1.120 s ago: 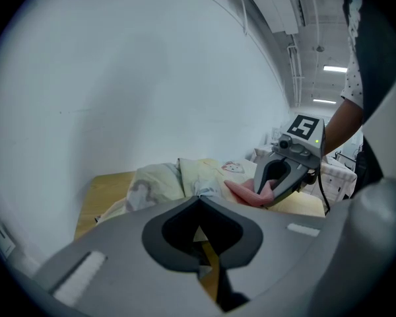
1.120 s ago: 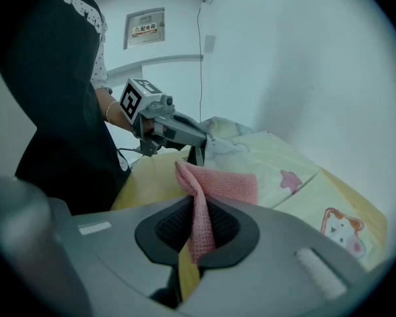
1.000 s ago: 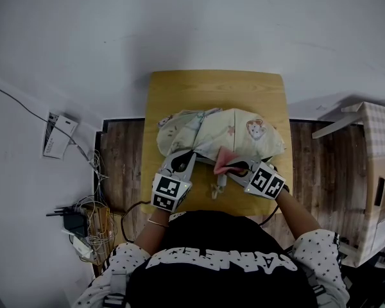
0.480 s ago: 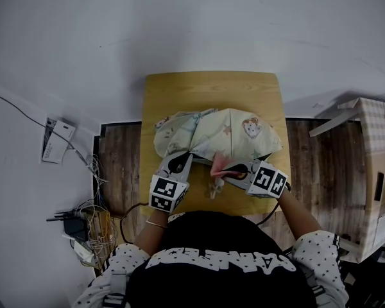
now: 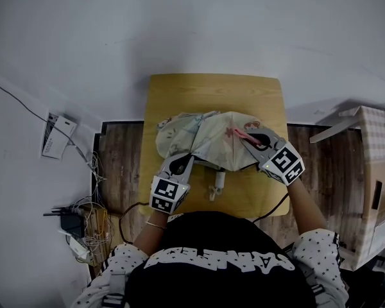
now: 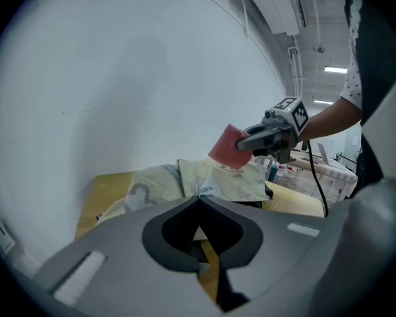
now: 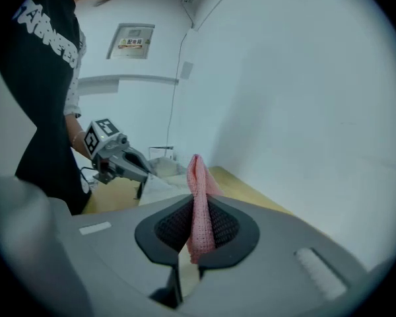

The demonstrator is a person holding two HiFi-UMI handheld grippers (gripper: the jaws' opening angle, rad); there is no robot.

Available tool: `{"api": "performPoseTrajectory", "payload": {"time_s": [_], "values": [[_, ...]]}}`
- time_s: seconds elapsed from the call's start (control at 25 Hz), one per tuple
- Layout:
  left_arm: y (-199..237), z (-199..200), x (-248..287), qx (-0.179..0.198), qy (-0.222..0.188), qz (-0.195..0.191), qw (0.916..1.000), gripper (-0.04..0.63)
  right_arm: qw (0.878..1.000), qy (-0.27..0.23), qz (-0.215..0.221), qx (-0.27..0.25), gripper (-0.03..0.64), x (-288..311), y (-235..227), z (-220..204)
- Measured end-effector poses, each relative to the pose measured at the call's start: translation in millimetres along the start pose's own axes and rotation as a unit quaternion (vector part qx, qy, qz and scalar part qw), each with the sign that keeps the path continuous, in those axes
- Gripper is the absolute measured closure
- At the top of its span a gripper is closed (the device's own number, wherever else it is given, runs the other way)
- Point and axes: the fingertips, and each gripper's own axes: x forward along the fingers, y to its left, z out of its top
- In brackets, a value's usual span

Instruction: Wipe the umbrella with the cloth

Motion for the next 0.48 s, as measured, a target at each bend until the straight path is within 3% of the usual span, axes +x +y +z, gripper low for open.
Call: {"api": "performPoseTrajectory", "payload": {"time_s": [0.24,0.48], "values": [[-1,0,-3,0.003,0.002,0.003,1.0000,0.594,0.990,0.002,-0.122,-0.072,0.584,-7,-54,5],[3,0,-3,0.002,0.005,0.010,0.9999,0.594,0.987,0.066,-0.109,-0.096,0.584,8,-63,-25]]}}
